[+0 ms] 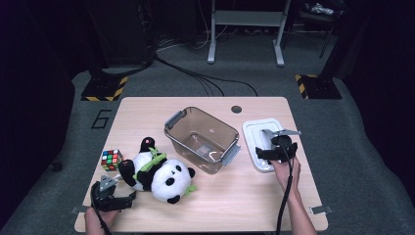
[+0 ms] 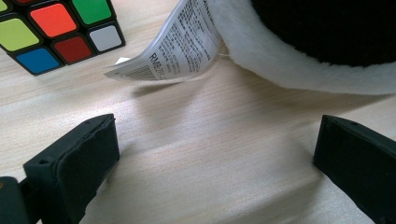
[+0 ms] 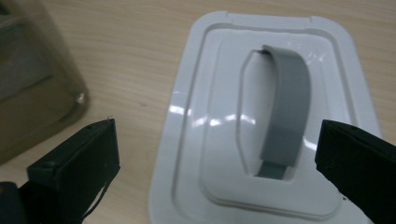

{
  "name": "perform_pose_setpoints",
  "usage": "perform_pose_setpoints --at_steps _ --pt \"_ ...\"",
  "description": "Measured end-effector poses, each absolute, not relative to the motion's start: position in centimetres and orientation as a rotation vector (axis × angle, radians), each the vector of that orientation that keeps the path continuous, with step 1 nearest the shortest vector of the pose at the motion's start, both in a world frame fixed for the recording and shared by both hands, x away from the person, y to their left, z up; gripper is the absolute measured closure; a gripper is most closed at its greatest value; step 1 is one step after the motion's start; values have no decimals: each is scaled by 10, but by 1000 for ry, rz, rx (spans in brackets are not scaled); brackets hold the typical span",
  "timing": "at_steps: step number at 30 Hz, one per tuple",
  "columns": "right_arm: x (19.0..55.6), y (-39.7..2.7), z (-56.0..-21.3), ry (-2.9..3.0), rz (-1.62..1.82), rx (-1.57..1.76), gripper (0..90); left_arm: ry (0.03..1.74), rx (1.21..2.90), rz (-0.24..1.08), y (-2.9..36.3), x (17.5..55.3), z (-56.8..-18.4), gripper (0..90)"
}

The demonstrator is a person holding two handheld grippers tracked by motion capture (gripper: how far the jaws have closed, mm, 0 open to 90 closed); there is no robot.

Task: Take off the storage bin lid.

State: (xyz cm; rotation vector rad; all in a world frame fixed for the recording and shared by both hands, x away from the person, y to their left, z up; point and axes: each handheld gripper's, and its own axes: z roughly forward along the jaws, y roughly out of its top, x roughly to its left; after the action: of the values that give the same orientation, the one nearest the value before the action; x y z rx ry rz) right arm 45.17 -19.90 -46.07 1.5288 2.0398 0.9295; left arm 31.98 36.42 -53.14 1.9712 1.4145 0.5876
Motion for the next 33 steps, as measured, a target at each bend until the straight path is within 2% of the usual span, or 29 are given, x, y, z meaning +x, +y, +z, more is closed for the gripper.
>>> perform_pose_setpoints --at_steps 11,23,33 --pt "415 -168 -471 2150 949 1395 0 1415 1970 588 364 320 -531 0" --pt "373 -142 -515 2233 1011 1346 0 1413 1971 586 364 320 -531 0" --pt "364 -130 -528 2286 934 1225 0 1406 1964 586 363 319 -532 0"
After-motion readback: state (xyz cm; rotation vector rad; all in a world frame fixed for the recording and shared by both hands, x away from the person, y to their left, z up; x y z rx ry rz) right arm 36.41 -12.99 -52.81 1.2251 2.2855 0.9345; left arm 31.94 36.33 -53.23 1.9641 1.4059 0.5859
